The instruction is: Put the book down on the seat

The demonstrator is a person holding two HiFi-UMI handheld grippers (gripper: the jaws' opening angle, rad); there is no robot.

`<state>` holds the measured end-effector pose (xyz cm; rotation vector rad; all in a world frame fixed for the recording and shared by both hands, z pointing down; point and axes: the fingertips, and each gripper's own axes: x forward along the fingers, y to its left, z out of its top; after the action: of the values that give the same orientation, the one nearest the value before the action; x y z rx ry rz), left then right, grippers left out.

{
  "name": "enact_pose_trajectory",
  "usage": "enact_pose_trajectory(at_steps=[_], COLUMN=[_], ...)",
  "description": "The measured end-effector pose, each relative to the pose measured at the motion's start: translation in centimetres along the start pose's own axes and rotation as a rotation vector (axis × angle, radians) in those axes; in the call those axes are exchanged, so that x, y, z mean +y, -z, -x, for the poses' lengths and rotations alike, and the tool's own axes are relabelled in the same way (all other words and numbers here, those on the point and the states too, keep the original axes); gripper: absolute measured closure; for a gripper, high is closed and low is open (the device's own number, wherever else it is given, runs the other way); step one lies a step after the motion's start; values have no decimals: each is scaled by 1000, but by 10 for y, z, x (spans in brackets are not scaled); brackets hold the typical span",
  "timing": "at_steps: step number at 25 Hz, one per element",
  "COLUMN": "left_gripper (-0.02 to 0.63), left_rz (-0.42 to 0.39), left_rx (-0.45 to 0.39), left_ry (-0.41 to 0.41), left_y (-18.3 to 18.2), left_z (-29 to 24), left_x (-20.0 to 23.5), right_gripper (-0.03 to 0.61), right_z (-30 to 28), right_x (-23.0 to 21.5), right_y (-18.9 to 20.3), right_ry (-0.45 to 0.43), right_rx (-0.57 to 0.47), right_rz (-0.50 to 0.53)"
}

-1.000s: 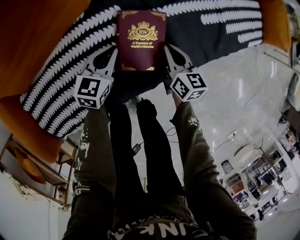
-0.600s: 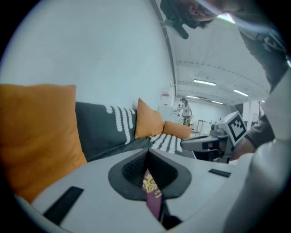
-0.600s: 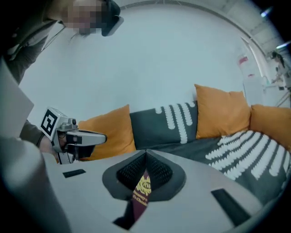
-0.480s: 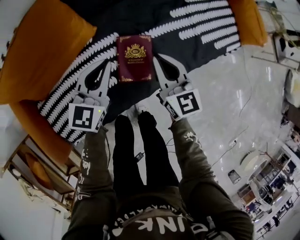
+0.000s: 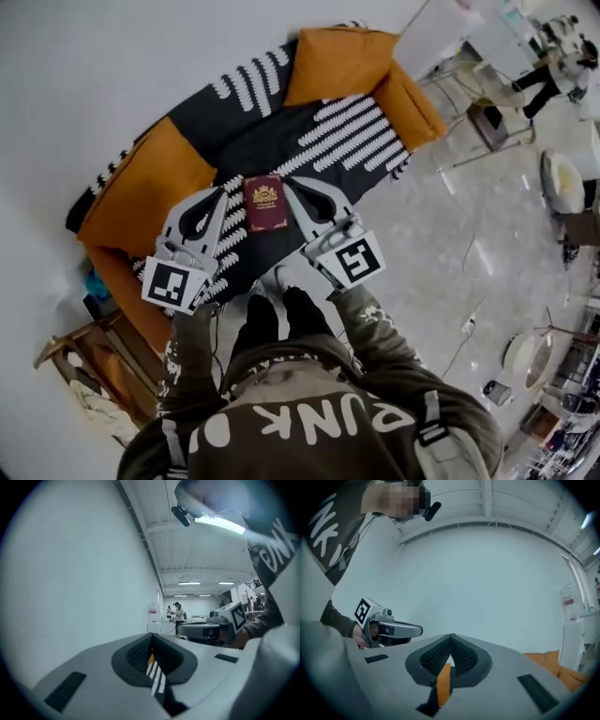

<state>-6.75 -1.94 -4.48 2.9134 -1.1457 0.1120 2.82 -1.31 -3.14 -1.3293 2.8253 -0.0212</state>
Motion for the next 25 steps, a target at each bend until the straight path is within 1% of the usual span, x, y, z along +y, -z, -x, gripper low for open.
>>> enact_pose_trajectory(at_steps=[2,4,7,9,15,25], left_gripper=[609,609,609,609,609,609], left_rz=[-25,-49,-109,-122,-102,-108], left_rx=[-23,-45,-58,-67,-73,-89], left_ry=[18,24,22,23,11,7], left_y=[-44,-77,-103,-109,-101,-106], left_z=[13,25,43,52,67,70], left_x=[-9,-19,-31,-36,-40,-41], right_gripper=[568,568,568,568,569,569], right_z=[7,15,27,32,39,41], right_x=[10,20,35,43,56,62], right_y=[-41,-76,-106,-115,-115,-116], right_ry=[0,3,20,25,17,8], right_rx=[-13,-47,-98,-119,-116,-112], right_rz=[20,40,75,90,111,125])
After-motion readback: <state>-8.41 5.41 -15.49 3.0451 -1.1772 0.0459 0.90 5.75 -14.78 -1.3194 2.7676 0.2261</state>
